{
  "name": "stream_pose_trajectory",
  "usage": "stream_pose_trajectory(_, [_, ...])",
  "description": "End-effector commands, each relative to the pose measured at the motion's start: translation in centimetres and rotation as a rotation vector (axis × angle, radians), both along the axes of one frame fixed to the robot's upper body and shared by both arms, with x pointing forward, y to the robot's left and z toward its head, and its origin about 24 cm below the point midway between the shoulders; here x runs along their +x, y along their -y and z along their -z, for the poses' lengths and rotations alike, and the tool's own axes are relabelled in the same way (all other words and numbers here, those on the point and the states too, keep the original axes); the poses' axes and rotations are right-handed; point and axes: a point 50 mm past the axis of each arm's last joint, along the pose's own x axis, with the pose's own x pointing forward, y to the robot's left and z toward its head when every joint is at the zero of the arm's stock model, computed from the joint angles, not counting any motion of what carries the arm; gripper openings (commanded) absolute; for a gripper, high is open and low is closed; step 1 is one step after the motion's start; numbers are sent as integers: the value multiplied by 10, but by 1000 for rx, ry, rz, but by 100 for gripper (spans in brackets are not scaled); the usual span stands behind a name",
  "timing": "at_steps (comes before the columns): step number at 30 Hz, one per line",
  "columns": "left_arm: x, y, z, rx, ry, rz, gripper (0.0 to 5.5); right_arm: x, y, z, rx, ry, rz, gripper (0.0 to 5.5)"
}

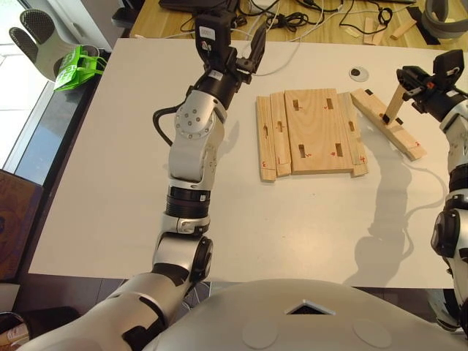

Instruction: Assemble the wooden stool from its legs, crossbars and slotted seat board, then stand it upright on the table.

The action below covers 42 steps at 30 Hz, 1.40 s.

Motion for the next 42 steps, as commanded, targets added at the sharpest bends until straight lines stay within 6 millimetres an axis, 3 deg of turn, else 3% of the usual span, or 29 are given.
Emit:
stream_pose_trajectory(1, [0,-1,1,15,-10,-1,331,1,0,3,18,12,-18,39])
stream_pose_trajectory(8, [-1,1,1,18,-11,9,331,2,1,3,1,24,-46,39])
stream_pose_trajectory(16, [-1,2,0,23,-11,15,331,-7,3,23,59,-137,-126,39])
stream_pose_trajectory(23, [-1,2,2,31,-14,16,331,-4,4,25,196,-130,-8,39])
stream_pose_trajectory(30, [-1,2,2,37,-10,19,331,-7,-4,44,161,-206,40,39])
stream_pose_trajectory(37, [-1,4,2,32,-7,20,331,-11,-1,40,-57,-207,-107,39])
stream_pose_trajectory(42, [-1,4,1,33,-6,20,331,-19,4,51,29,-205,-81,39])
